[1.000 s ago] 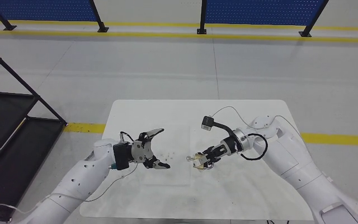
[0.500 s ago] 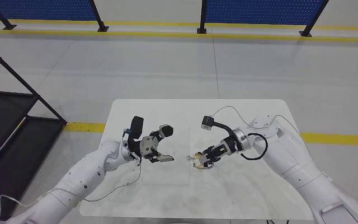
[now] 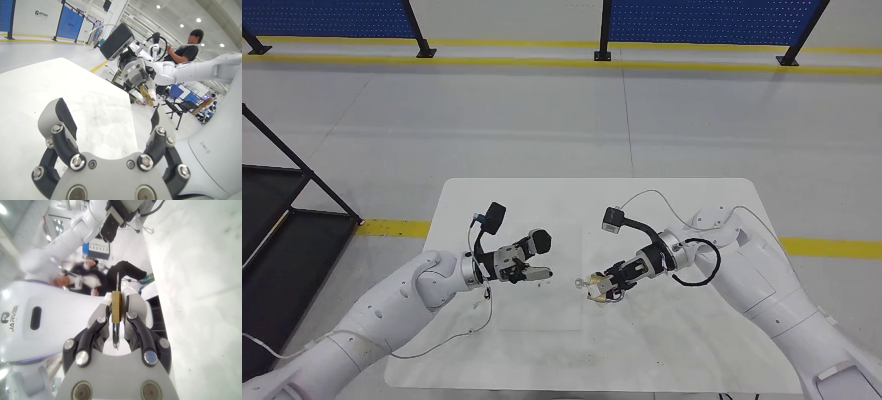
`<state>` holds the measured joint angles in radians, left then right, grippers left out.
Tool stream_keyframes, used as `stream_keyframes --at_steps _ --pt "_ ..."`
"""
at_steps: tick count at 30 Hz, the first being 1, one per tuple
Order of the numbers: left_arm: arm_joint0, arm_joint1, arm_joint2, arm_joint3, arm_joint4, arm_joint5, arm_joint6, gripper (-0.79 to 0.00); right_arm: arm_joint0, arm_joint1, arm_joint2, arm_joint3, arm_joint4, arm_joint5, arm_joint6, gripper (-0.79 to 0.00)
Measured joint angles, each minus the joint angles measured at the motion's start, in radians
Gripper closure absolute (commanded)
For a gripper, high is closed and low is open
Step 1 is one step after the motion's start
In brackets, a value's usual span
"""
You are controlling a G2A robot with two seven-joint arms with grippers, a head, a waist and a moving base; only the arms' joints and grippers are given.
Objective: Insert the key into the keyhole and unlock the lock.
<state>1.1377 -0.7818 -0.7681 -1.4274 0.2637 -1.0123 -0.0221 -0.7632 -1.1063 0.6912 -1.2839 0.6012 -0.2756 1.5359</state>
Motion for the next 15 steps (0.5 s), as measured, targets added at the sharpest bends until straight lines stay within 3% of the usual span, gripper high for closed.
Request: stream_keyframes --at_steps 3,5,9,15 --pt "0.002 -0.001 0.004 -0.038 -0.043 0.0 -0.009 -0.785 0.0 0.0 0.0 0.0 0.0 0.0 0.0 0.0" --pt "-0.012 0.006 0.01 -0.074 -0.144 0.0 -0.088 -0.785 0.0 0.0 0.0 0.0 0.0 0.0 0.0 0.0" --pt "-0.068 0.027 0.05 -0.112 -0.428 0.041 -0.372 -0.785 0.0 0.0 0.0 0.0 0.0 0.0 0.0 0.0" --pt "-0.179 0.05 0.058 -0.134 -0.945 0.338 -0.924 -0.785 0.0 0.0 0.0 0.0 0.0 0.0 0.0 0.0"
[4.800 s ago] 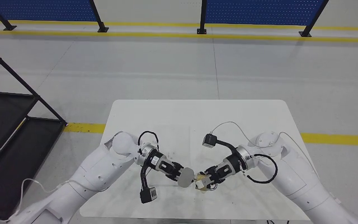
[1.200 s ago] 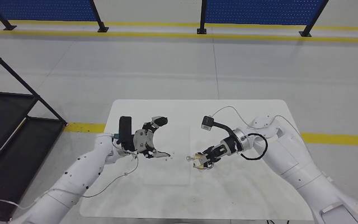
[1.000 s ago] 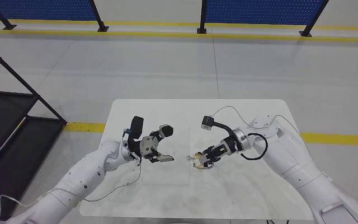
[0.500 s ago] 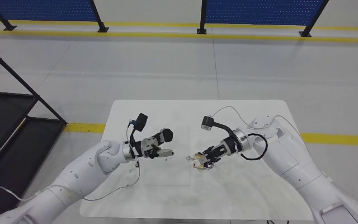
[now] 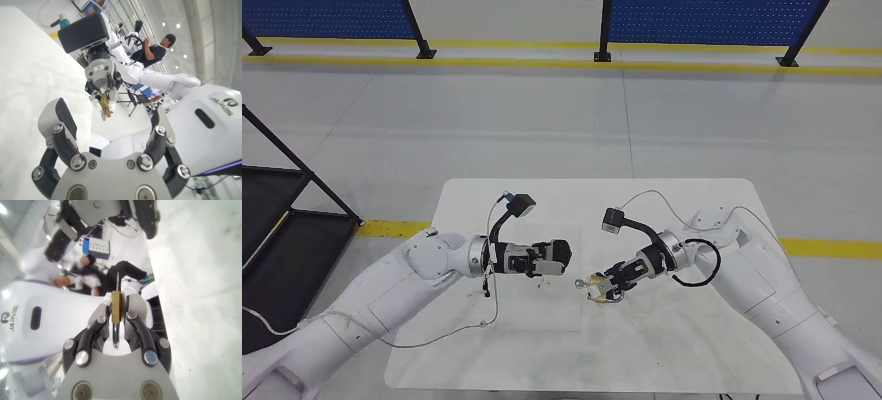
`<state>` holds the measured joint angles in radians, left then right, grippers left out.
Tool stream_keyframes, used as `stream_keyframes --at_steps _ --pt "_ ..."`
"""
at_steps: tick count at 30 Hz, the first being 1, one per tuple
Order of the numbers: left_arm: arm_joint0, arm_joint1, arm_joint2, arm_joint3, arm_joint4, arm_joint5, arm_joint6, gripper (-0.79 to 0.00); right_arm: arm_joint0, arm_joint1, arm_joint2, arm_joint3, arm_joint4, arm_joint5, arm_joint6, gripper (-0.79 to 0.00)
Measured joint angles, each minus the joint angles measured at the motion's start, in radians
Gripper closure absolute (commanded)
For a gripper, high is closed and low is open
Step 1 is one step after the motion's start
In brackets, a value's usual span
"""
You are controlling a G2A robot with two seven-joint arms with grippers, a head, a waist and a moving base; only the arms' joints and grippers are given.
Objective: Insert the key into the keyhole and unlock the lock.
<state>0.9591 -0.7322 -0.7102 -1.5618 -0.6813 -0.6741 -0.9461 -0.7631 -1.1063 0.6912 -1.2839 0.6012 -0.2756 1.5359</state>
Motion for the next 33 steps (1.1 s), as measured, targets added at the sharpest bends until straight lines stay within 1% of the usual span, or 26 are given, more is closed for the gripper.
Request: stream_keyframes --at_steps 2,5,8,13,17,18,19,20,21,22,24,30,33 --pt "-0.013 -0.001 -0.005 0.017 -0.073 0.07 -0.09 -0.785 0.0 0.0 0.0 0.0 0.0 0.0 0.0 0.0" --pt "-0.014 -0.008 0.0 0.039 -0.101 0.14 -0.155 -0.785 0.0 0.0 0.0 0.0 0.0 0.0 0.0 0.0" --pt "-0.016 -0.011 -0.002 0.047 -0.071 0.134 -0.146 -0.785 0.0 0.0 0.0 0.0 0.0 0.0 0.0 0.0" --pt "-0.013 -0.011 -0.003 0.044 -0.071 0.131 -0.142 -0.785 0.0 0.0 0.0 0.0 0.0 0.0 0.0 0.0" --pt "0.026 -0.019 0.001 0.035 -0.066 0.088 -0.125 -0.782 0.0 0.0 0.0 0.0 0.0 0.0 0.0 0.0" --pt "0.034 -0.021 0.002 0.036 -0.065 0.078 -0.132 -0.514 0.0 0.0 0.0 0.0 0.0 0.0 0.0 0.0" --pt "0.037 -0.024 0.003 0.038 -0.064 0.072 -0.138 -0.345 0.0 0.0 0.0 0.0 0.0 0.0 0.0 0.0" --pt "0.04 -0.026 0.003 0.041 -0.063 0.067 -0.142 -0.268 0.0 0.0 0.0 0.0 0.0 0.0 0.0 0.0" --pt "0.042 -0.029 0.002 0.043 -0.062 0.061 -0.145 -0.24 0.0 0.0 0.0 0.0 0.0 0.0 0.0 0.0" --pt "0.044 -0.032 0.002 0.044 -0.062 0.056 -0.147 -0.194 0.0 0.0 0.0 0.0 0.0 0.0 0.0 0.0" --pt "0.046 -0.038 0.001 0.05 -0.062 0.048 -0.151 -0.142 0.0 0.0 0.0 0.0 0.0 0.0 0.0 0.0" --pt "0.045 -0.056 -0.002 0.069 -0.08 0.046 -0.169 -0.148 0.0 0.0 0.0 0.0 0.0 0.0 0.0 0.0" --pt "0.041 -0.066 0.0 0.073 -0.081 0.05 -0.183 -0.12 0.0 0.0 0.0 0.0 0.0 0.0 0.0 0.0"
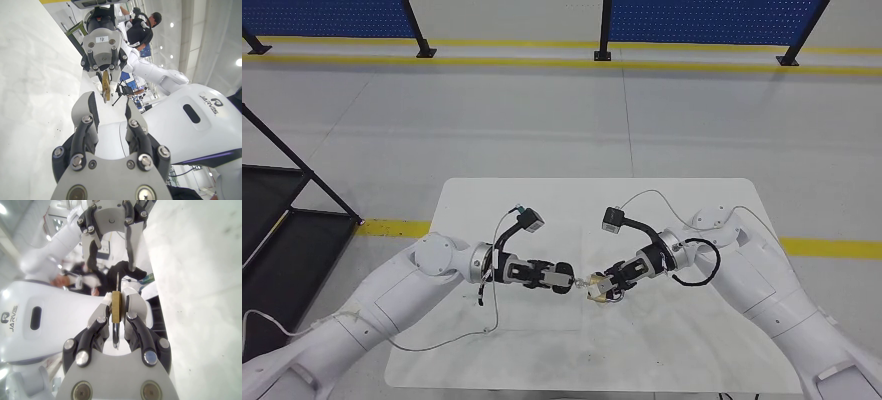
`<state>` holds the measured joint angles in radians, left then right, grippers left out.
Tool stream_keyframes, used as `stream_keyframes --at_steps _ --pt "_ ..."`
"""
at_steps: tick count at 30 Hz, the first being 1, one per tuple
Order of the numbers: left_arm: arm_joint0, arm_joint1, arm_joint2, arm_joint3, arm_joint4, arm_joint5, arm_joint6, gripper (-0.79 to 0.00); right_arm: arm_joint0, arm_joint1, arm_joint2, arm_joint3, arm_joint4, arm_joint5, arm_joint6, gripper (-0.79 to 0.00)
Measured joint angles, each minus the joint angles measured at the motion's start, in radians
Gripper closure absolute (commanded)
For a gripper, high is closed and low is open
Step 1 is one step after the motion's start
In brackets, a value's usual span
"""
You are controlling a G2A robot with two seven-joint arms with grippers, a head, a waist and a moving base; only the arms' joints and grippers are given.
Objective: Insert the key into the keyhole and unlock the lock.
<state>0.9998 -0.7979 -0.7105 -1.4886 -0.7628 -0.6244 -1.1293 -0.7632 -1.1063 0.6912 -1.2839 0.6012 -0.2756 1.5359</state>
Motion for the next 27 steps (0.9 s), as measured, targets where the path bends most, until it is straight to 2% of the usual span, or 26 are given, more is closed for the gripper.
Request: stream_keyframes --at_steps 4,6,14,27 --pt "-0.005 -0.012 0.002 0.007 0.001 0.009 -0.013 -0.058 0.0 0.0 0.0 0.0 0.0 0.0 0.0 0.0" --pt "-0.006 -0.018 0.003 0.012 -0.006 0.011 -0.02 -0.058 0.0 0.0 0.0 0.0 0.0 0.0 0.0 0.0" --pt "-0.009 -0.04 -0.002 0.034 -0.001 0.019 -0.033 -0.126 0.0 0.0 0.0 0.0 0.0 0.0 0.0 0.0" --pt "-0.009 -0.071 -0.01 0.053 0.013 0.038 -0.047 -0.142 0.0 0.0 0.0 0.0 0.0 0.0 0.0 0.0"
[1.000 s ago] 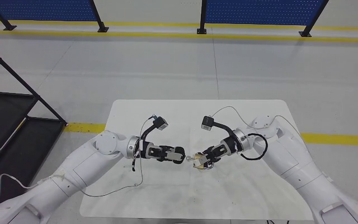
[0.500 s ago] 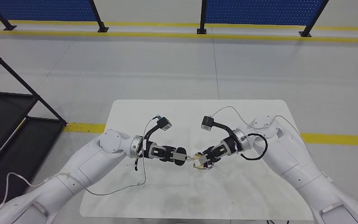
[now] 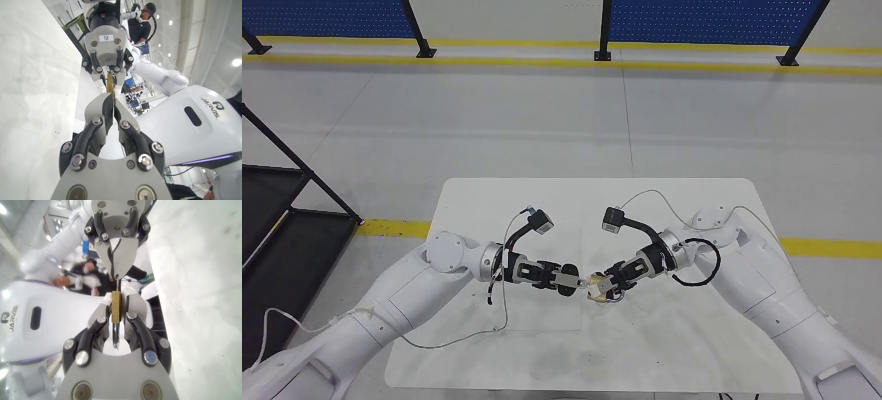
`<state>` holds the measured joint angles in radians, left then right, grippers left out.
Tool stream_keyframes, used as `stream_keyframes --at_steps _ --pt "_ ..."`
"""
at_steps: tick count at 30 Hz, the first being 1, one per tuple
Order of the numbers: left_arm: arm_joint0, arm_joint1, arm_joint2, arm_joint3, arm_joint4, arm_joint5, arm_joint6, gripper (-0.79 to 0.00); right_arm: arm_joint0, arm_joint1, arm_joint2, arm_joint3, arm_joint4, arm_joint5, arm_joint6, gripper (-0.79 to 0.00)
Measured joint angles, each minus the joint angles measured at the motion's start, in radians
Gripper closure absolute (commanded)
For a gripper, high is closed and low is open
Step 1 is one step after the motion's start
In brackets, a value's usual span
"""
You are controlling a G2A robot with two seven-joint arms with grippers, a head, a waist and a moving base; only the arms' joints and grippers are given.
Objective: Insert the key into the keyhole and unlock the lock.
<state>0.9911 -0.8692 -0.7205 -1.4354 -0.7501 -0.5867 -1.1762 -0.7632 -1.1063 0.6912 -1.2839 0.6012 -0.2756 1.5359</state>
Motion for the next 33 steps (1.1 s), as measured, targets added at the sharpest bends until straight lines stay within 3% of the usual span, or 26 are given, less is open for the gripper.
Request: stream_keyframes --at_steps 19,23,25,33 --pt "0.015 -0.026 -0.037 0.005 0.046 0.027 -0.003 -0.185 0.0 0.0 0.0 0.0 0.0 0.0 0.0 0.0" --pt "0.017 -0.032 -0.043 0.005 0.046 0.032 -0.01 -0.139 0.0 0.0 0.0 0.0 0.0 0.0 0.0 0.0" --pt "0.018 -0.034 -0.047 0.006 0.048 0.034 -0.013 0.0 0.0 0.0 0.0 0.0 0.0 0.0 0.0 0.0" --pt "0.027 -0.043 -0.064 0.004 0.055 0.047 -0.02 0.0 0.0 0.0 0.0 0.0 0.0 0.0 0.0 0.0"
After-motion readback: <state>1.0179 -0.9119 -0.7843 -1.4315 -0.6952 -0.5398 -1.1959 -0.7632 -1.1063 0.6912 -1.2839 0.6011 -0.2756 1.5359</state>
